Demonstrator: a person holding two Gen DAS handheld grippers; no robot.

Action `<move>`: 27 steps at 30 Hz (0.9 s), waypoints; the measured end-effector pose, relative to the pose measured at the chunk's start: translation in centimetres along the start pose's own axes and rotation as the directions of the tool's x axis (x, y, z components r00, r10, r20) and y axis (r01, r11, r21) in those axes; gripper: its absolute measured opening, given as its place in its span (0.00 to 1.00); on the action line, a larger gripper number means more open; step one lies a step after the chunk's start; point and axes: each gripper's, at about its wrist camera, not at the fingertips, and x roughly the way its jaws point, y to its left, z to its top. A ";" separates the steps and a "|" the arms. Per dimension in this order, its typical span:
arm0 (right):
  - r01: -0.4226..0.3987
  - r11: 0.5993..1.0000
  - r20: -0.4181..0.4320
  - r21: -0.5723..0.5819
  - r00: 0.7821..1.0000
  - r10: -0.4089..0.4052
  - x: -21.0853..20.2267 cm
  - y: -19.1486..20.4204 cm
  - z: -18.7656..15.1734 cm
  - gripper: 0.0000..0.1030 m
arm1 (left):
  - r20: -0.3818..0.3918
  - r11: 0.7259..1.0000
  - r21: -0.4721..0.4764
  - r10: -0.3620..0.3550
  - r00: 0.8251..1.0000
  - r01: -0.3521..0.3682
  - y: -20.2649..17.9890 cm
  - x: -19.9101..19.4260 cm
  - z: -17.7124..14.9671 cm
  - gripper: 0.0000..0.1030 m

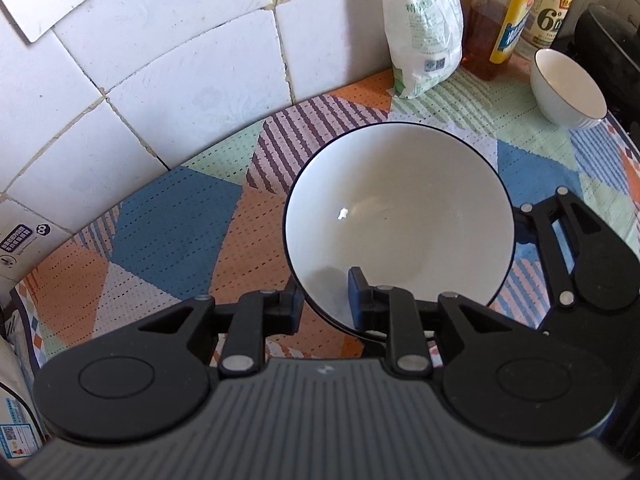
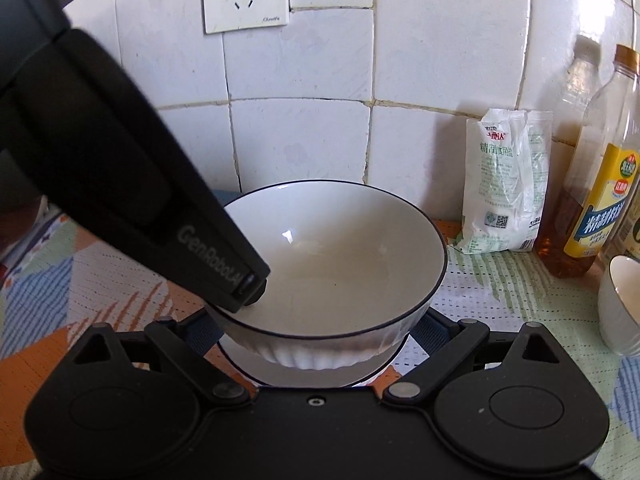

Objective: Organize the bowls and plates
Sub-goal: 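Carry the larger bowl with the left gripper and lower it into the first bowl, then open the left gripper and pull it away from the bowls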

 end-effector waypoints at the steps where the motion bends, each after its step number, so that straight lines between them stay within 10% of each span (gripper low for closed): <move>1: 0.006 1.000 -0.008 -0.010 1.000 -0.006 0.0 0.2 0.1 0.95 | -0.005 1.000 0.000 0.000 1.000 0.000 0.0 0.0 0.0 0.21; 11: 0.034 0.998 -0.078 -0.045 0.996 -0.038 0.1 0.7 0.4 0.95 | 0.027 0.991 0.101 0.082 0.996 -0.084 -0.8 0.8 0.2 0.22; 27: 0.010 1.000 -0.035 -0.021 0.999 -0.010 -4.9 0.0 -0.4 0.96 | 0.061 0.999 -0.030 0.046 0.997 -0.044 0.6 -1.8 -0.2 0.22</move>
